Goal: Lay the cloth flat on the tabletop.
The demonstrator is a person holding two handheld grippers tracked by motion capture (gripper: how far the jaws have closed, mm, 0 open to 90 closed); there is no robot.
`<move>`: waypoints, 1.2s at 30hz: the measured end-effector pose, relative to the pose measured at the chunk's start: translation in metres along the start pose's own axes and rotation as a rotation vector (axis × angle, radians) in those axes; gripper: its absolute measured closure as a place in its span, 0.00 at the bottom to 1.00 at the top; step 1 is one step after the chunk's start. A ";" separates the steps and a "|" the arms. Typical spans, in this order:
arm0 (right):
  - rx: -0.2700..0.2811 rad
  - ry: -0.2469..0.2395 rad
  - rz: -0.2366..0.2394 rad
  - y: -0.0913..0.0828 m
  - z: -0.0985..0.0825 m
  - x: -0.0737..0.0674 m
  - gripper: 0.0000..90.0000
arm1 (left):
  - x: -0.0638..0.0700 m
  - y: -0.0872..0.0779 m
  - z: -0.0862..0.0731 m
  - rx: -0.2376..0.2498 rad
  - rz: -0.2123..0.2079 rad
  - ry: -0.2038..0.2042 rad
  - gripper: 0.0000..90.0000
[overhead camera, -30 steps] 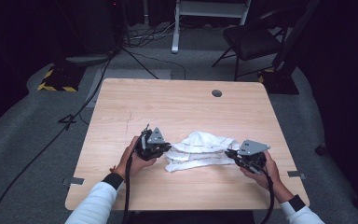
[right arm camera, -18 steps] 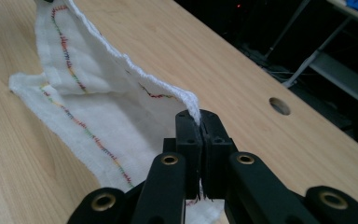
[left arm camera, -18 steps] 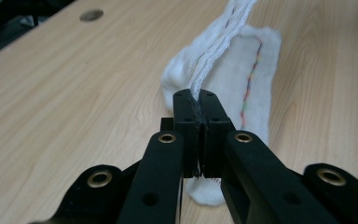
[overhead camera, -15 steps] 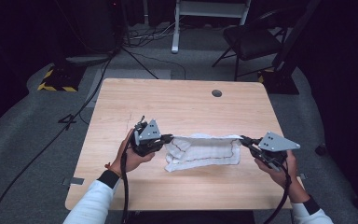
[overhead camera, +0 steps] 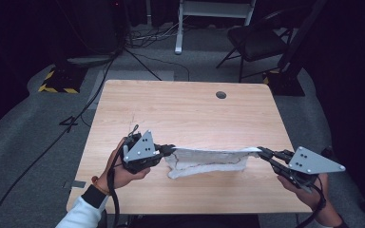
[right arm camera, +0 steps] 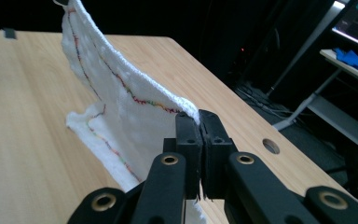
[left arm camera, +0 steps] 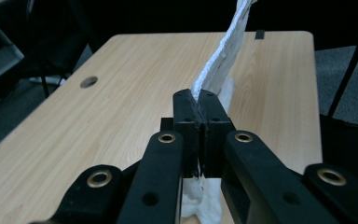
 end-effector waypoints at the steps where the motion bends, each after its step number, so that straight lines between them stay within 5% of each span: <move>1: 0.006 -0.006 0.000 -0.004 0.003 -0.003 0.98 | 0.002 -0.004 0.004 0.004 0.004 0.003 0.97; 6: 0.037 -0.019 -0.005 -0.019 0.015 -0.009 0.98 | 0.002 -0.010 0.018 0.014 0.029 0.034 0.97; 11: 0.027 0.011 -0.016 -0.011 0.014 0.005 0.98 | -0.015 0.008 0.018 -0.004 0.038 0.004 0.97; 21: -0.122 0.146 -0.055 0.072 -0.030 0.079 0.98 | -0.073 0.099 -0.028 -0.152 0.049 -0.151 0.97; 27: -0.196 0.209 -0.078 0.124 -0.057 0.120 0.98 | -0.101 0.148 -0.051 -0.235 0.107 -0.195 0.97; 36: -0.246 0.269 -0.120 0.168 -0.069 0.158 0.98 | -0.137 0.195 -0.067 -0.328 0.190 -0.226 0.96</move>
Point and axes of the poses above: each handheld gripper's, and its own axes: y roughly forward along the jaws, z roughly out of its top, x roughly to its right, the point moved 1 cm from there along y, roughly forward along the jaws, and after that the axes turned 11 degrees about z, right-handed, at the moved point
